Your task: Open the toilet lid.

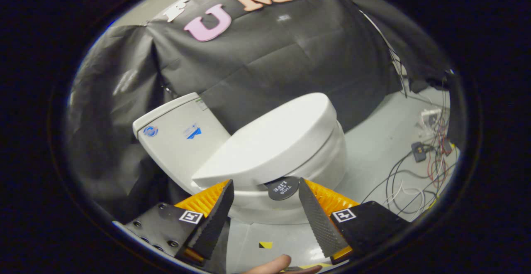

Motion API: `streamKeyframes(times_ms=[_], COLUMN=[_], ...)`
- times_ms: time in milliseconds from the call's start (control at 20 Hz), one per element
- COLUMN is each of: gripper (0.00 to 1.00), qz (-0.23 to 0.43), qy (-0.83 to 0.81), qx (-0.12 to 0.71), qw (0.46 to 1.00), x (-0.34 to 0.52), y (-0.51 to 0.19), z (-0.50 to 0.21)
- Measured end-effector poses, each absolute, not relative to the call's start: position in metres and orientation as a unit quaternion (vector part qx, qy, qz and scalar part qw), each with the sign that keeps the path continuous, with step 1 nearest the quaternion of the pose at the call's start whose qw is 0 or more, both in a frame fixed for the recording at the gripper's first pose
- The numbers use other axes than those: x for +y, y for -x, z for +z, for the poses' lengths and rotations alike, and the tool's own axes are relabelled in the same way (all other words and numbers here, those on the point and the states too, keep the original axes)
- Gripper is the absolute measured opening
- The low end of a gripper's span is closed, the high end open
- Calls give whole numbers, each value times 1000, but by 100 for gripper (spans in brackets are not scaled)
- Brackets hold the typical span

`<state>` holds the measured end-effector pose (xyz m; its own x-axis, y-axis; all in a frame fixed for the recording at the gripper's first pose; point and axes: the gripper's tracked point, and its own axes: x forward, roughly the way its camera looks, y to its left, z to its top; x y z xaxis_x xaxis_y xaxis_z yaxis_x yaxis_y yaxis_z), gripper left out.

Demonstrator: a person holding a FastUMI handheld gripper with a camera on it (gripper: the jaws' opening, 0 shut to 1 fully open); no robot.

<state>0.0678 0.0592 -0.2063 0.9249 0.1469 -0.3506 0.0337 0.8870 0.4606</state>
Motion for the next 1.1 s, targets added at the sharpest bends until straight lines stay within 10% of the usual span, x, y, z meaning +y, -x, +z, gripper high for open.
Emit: streamKeyframes(times_ms=[400, 950, 1100], gripper=[95, 2, 2], qz=[-18, -28, -65], qy=[-388, -591, -597], qx=[210, 144, 168], qw=[897, 793, 782], x=[54, 51, 46], y=[-72, -94, -97], z=[-244, -228, -228])
